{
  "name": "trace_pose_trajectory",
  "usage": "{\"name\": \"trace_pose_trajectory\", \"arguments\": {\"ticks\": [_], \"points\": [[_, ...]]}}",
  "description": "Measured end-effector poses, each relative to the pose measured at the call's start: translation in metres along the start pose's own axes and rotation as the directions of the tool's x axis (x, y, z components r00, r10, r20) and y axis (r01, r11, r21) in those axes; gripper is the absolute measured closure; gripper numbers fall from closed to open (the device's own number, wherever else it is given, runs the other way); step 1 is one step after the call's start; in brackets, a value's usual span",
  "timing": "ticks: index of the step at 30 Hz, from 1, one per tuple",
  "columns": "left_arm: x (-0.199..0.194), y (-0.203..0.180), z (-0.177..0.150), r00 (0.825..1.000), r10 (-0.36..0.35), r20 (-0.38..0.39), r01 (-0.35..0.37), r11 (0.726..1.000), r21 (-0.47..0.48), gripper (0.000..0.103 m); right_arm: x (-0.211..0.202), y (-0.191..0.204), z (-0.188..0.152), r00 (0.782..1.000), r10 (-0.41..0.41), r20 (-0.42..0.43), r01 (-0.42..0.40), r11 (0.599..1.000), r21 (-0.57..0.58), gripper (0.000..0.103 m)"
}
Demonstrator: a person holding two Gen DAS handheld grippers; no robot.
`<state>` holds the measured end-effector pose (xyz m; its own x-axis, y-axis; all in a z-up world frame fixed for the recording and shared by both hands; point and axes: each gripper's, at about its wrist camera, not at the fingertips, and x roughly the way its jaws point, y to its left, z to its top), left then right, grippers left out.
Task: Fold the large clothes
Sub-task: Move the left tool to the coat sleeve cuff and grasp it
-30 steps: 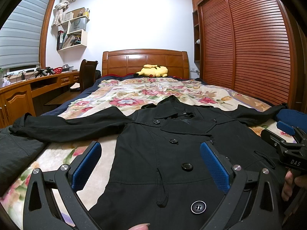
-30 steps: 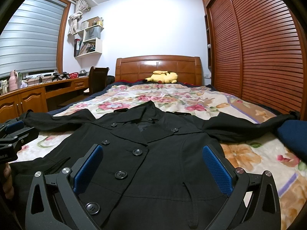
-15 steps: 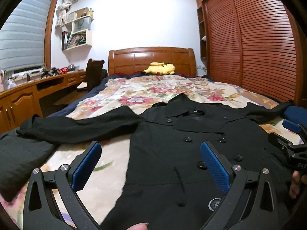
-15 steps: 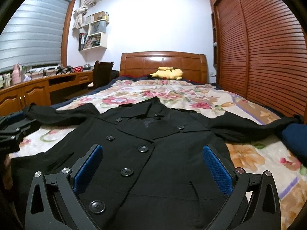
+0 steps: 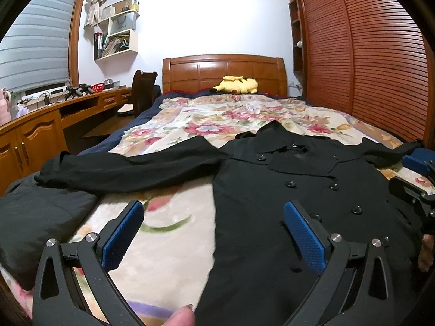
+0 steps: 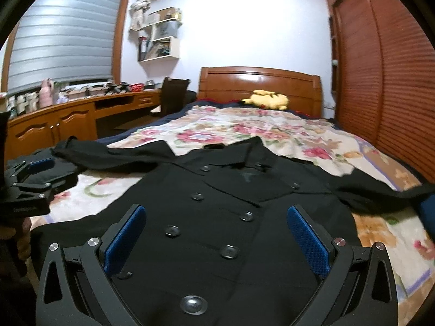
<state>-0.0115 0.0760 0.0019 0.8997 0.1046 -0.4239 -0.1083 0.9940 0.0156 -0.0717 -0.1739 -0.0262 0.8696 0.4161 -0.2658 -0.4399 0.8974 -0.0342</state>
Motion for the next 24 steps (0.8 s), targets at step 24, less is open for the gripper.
{"name": "trace_pose_trajectory", "arguments": {"ticks": [24], "points": [[-0.009,0.106,0.003,0.990,0.135,-0.028,-0.135,0.991,0.021,0.000,0.054,0.021,0.017,0.991,0.130,-0.036,-0.132,0.988,-0.086,0.000]]}}
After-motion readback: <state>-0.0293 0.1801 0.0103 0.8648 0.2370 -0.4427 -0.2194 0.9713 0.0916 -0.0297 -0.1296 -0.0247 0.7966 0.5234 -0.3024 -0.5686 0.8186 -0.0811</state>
